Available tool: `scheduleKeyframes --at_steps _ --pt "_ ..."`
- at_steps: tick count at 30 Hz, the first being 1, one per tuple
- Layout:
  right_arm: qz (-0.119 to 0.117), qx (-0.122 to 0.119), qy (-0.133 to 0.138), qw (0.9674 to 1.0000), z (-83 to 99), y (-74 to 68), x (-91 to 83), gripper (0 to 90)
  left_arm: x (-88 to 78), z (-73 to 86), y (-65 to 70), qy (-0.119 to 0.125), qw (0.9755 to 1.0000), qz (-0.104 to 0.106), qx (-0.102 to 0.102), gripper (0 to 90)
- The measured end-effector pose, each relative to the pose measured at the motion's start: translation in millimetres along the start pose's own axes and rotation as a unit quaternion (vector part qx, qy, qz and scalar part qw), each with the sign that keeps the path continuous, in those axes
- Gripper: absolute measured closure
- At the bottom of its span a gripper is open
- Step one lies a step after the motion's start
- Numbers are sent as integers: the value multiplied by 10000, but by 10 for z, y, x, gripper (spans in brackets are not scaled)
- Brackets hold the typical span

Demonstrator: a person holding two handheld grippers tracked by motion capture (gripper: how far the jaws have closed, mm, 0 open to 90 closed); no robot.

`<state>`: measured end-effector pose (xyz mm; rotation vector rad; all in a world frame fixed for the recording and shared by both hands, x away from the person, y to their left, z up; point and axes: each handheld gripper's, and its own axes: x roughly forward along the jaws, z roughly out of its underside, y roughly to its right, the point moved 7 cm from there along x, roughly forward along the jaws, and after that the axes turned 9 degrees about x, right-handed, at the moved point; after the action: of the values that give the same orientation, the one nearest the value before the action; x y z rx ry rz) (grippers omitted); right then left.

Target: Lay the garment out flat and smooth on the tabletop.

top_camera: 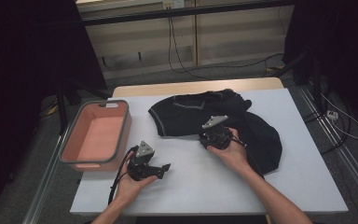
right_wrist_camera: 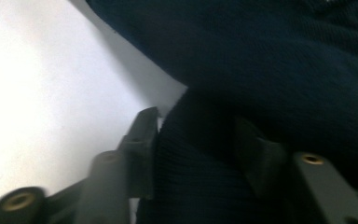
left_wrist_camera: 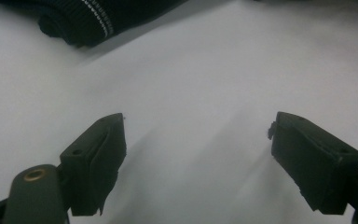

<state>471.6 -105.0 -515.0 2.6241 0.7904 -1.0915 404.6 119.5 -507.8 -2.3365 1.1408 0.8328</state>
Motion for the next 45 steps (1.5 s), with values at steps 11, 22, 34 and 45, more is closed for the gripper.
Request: scheduleKeyframes --at_steps 11,22,34,45 --pt "-14 -68 75 9999 6 -17 -74 838 -8 10 14 -46 9999 115 72 209" --pt "-777 44 542 9955 56 -282 -510 850 82 37 63 -196 9997 135 73 208" --pt "-1259 -240 393 9910 380 -692 -724 863 71 30 48 -148 9997 173 -5 266" --pt "-1704 -481 297 9837 548 -997 -884 838 39 -56 52 168 9987 375 -288 387"
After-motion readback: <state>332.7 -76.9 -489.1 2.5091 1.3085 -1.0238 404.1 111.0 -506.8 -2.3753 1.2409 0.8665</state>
